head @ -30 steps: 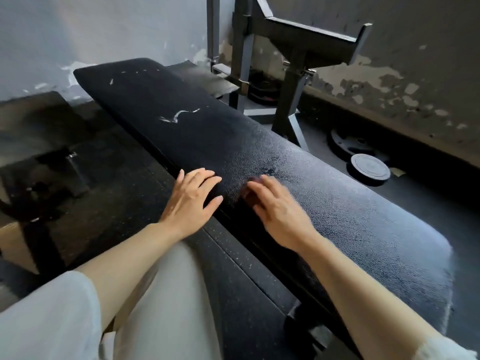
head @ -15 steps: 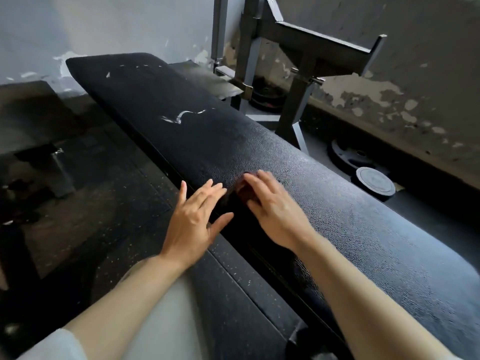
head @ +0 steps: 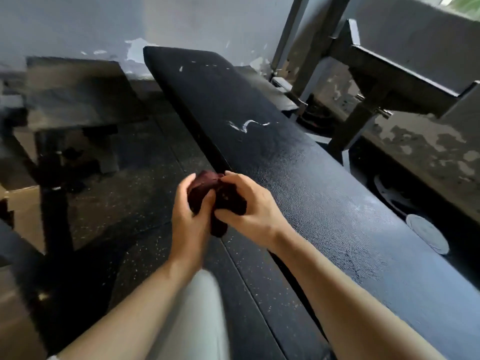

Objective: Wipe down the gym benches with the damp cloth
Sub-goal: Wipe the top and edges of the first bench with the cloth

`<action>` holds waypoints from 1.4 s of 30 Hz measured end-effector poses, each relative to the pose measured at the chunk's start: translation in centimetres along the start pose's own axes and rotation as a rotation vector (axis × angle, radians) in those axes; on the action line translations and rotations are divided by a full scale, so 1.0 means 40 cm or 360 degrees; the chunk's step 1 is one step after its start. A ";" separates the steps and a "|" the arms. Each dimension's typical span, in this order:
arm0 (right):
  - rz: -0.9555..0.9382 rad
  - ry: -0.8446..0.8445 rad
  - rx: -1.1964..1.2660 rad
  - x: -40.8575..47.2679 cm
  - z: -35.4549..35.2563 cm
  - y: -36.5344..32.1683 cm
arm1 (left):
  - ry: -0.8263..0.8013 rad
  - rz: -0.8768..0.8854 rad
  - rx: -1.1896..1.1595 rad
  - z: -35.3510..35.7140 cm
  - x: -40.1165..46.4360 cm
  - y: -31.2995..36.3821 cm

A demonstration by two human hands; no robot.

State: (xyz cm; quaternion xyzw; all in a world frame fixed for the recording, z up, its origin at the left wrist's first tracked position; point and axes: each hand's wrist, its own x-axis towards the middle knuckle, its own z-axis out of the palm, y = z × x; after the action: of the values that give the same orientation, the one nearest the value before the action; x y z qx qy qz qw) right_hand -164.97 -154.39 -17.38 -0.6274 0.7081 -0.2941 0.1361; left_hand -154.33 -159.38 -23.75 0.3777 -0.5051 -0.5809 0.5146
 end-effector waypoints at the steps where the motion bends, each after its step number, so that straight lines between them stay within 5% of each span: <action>1: 0.0005 0.0069 -0.0061 0.017 -0.015 0.014 | 0.0137 -0.0052 0.0129 -0.015 0.023 -0.004; 5: 0.0197 0.0307 -0.0415 0.090 -0.074 0.099 | 0.0123 -0.0164 0.0578 0.012 0.077 -0.001; 8: 0.0221 0.0288 -0.0510 0.136 -0.065 0.137 | -0.0014 -0.0031 0.0500 0.096 0.025 -0.013; 16: 0.0104 0.0336 -0.0685 0.150 -0.005 0.159 | 0.0382 -0.0115 0.0409 0.113 0.151 -0.051; 21: 0.0120 0.0323 -0.0706 0.147 -0.002 0.149 | 0.0038 0.0068 0.0353 0.105 0.015 -0.079; 26: 0.0075 0.0338 -0.0730 0.145 0.000 0.162 | 0.0209 -0.0141 0.0285 0.105 0.138 -0.072; 35: 0.0022 0.0368 -0.0672 0.146 -0.008 0.172 | 0.0139 -0.0084 0.0097 0.130 0.026 -0.032; 42: 0.0032 0.0362 -0.0624 0.147 -0.014 0.171 | 0.0133 -0.0398 0.0061 0.096 0.069 -0.060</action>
State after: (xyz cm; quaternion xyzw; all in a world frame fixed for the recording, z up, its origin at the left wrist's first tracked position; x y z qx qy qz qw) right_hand -171.86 -159.69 -19.94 -0.5977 0.7686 -0.2182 -0.0663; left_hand -159.03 -161.43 -25.08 0.4713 -0.4433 -0.6146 0.4513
